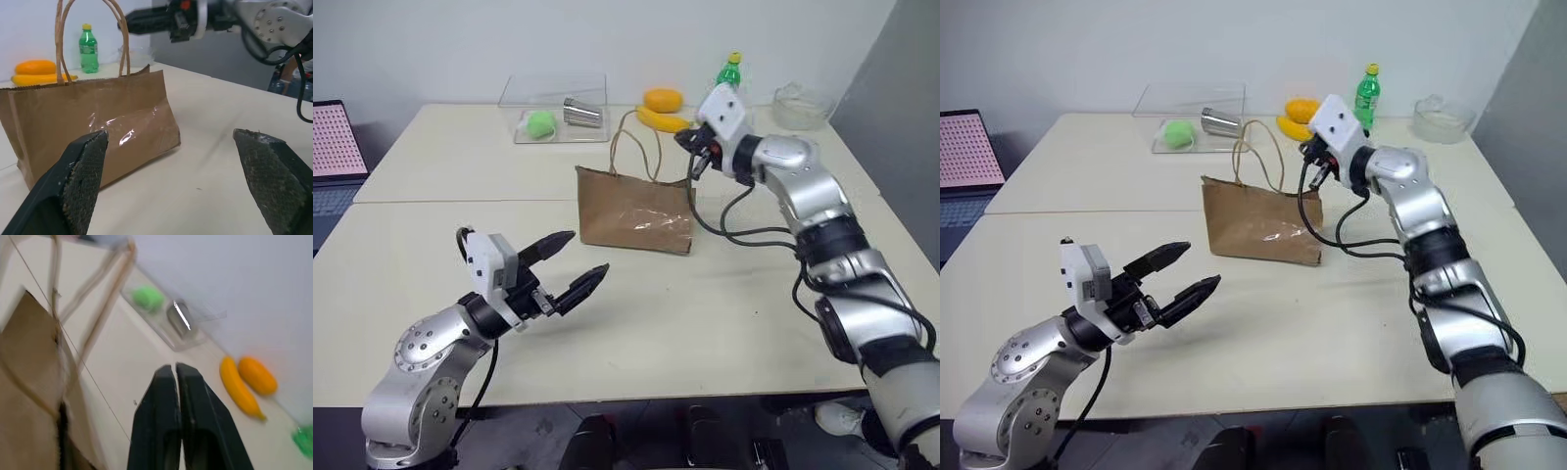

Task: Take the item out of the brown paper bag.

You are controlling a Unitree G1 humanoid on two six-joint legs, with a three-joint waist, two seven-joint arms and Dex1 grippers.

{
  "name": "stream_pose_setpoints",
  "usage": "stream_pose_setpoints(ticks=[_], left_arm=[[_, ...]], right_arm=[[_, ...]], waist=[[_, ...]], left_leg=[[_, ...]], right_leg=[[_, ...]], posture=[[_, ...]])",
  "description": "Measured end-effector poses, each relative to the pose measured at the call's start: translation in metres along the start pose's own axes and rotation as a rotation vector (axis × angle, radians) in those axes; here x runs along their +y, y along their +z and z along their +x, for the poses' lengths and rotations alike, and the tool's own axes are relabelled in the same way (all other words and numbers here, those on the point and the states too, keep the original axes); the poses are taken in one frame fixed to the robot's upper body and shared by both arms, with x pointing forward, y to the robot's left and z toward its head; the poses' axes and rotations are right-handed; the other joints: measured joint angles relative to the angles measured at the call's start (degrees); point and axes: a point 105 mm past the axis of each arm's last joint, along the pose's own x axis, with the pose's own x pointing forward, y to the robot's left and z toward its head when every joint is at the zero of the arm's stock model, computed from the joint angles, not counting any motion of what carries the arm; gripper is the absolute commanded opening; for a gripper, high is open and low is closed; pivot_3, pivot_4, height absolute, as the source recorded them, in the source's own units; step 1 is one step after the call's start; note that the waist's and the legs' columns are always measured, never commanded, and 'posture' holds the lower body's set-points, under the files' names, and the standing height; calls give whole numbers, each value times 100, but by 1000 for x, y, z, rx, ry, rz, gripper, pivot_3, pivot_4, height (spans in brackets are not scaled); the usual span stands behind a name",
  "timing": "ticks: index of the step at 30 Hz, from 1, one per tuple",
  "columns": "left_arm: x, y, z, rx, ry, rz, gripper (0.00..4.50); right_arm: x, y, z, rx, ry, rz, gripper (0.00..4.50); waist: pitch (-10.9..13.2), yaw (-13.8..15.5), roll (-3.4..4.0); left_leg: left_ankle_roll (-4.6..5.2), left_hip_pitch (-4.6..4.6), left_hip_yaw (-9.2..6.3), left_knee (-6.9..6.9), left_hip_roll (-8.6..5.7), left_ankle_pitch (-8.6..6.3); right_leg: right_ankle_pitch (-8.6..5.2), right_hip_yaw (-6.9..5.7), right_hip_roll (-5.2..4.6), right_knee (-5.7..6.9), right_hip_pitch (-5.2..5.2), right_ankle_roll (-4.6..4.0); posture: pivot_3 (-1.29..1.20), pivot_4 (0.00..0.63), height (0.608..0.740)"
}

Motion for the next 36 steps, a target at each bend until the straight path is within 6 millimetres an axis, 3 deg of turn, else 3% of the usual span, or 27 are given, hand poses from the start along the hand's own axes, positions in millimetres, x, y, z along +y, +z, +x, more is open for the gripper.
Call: stream_pose_setpoints(ticks=[4,8,12,17,20,27,32,36], left_arm=[[-5,-3,1,-4,-8,15,4294],[-8,-6,-3,13,-24,37,4294],[-10,-7,-6,27,-45,55,4294],[-19,-17,-19,115,-128,75,4294],[-25,-22,-29,160,-180,88,4294],[-25,-23,-55,259,-239,140,4294],[-16,-17,-56,251,-242,195,4397],[2,-12,-45,232,-264,330,4500]], right_arm=[[23,-26,11,103,160,-18,48],[39,-19,3,76,348,-31,48],[60,-3,-19,-19,559,-11,48],[109,-9,-52,-49,786,54,48],[126,-13,-55,-37,814,57,48],[135,-12,-53,-44,761,46,48],[143,-11,-58,-81,754,50,11],[150,4,-77,-161,717,60,1264]], waist=[[2,-7,4],[6,-8,9],[6,-3,14],[10,10,23],[12,-29,28],[13,-4,29],[13,15,29],[13,53,30]], left_leg=[[0,-2,1,-7,1,0],[0,-2,-1,-10,1,0],[0,0,-4,-12,2,-1],[0,0,-7,-16,3,-1],[0,7,5,-16,6,-1],[-1,4,-2,-17,4,-1],[-1,1,-6,-17,5,-1],[-1,0,-6,-21,1,-1]], right_leg=[[-1,2,0,0,-5,-1],[-1,1,1,0,-7,-1],[-1,-1,0,-4,-2,-1],[-2,-3,-2,-3,-3,-1],[-2,1,0,-2,-4,-1],[-3,-3,0,-3,-2,-1],[-3,-9,-1,-5,-2,-1],[-3,-8,-3,-8,-1,-1]], posture=[[0,150,740],[0,150,740],[0,150,740],[0,150,740],[0,150,740],[0,150,740],[0,150,740],[0,150,740]])
